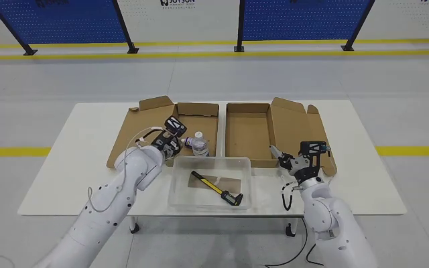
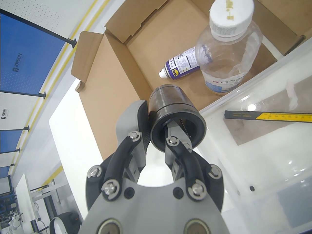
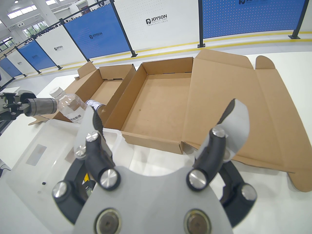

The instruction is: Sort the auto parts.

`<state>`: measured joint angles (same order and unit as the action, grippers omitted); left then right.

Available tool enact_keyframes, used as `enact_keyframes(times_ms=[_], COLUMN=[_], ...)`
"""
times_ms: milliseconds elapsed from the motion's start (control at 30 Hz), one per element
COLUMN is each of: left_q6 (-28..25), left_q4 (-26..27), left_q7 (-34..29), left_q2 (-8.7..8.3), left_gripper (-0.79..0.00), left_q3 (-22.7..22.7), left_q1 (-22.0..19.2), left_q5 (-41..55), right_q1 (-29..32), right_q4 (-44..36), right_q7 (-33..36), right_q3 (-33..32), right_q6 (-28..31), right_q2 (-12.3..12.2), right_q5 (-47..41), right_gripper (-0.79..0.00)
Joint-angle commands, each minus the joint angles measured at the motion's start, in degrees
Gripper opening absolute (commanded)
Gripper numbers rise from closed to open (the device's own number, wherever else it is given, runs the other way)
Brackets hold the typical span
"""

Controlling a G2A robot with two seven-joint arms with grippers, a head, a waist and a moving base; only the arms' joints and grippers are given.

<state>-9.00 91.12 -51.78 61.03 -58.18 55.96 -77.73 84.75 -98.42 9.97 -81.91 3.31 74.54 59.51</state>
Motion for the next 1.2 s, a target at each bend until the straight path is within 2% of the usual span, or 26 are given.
enact_keyframes(times_ms=[0, 1167], left_q6=[-0.2, -1.3], left_q4=[-0.9, -16.3], left_q7=[-0.2, -1.7], left_q2=[0.32, 5.04], left_gripper=[-0.785, -0.785], left_q3=[0.7, 6.2], left_q1=[-0.7, -8.6], left_q5=[-0.1, 2.8], right_q1=[0.0, 0.0], right_q4=[0.0, 0.0], right_q7=[0.0, 0.0], right_q3=[0.0, 0.0], right_q6=[0.0, 0.0], right_q2=[0.0, 0.0], right_q5=[0.0, 0.0], right_gripper=[0.0, 0.0])
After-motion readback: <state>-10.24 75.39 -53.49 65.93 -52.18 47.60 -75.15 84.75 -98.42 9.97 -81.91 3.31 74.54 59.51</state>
